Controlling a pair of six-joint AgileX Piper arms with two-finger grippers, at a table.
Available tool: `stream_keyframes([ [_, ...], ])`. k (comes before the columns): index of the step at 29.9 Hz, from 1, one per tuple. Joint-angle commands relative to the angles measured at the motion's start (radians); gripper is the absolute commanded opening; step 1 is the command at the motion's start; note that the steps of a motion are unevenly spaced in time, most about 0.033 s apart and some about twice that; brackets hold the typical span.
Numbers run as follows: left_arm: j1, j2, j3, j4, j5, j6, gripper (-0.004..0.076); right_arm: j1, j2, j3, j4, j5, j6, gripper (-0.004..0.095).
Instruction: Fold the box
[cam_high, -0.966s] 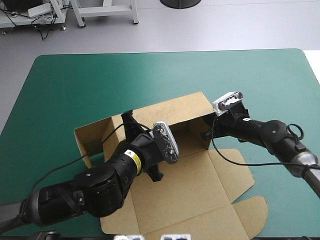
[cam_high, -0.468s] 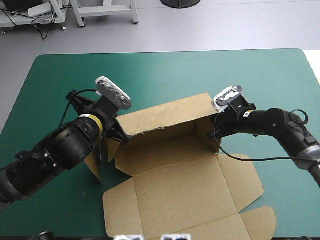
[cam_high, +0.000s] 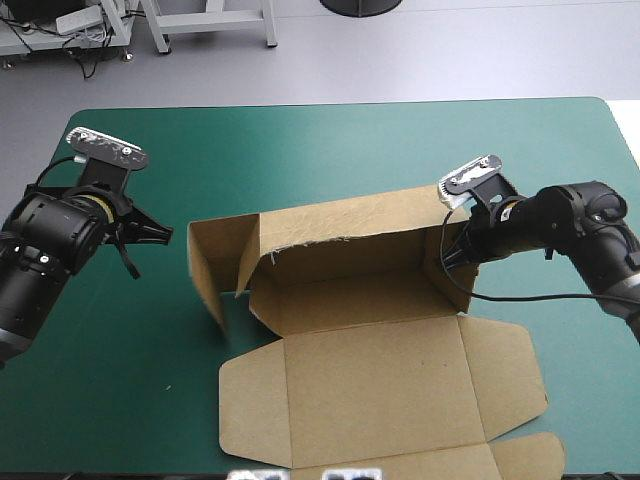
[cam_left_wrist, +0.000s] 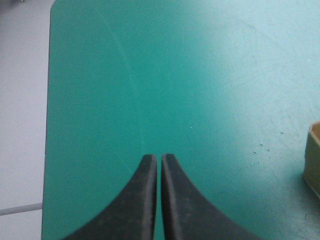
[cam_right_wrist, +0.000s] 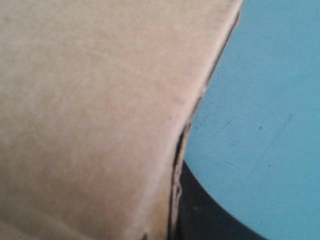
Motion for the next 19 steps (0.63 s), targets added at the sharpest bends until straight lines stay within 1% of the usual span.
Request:
stream_keyframes([
  [1, 0.073, -0.027, -0.027, -0.096, -0.071, 0.058, 0.0015, 0.003, 0.022, -0.027, -0.026, 0.146, 0.004, -0.002],
  [5, 0.107, -0.027, -0.027, -0.156, -0.079, 0.093, 0.0014, 0.003, 0.119, -0.053, -0.024, 0.122, 0.011, -0.002],
  [9, 0.107, -0.027, -0.027, -0.156, -0.079, 0.093, 0.0014, 0.003, 0.24, -0.149, -0.024, 0.109, 0.019, -0.002],
  [14, 0.107, -0.027, -0.027, -0.162, -0.079, 0.127, 0.0014, 0.003, 0.379, -0.324, -0.01, 0.16, 0.019, -0.002],
  [19, 0.107, -0.027, -0.027, -0.167, -0.083, 0.138, 0.0014, 0.003, 0.465, -0.456, -0.008, 0.16, 0.034, 0.0001],
])
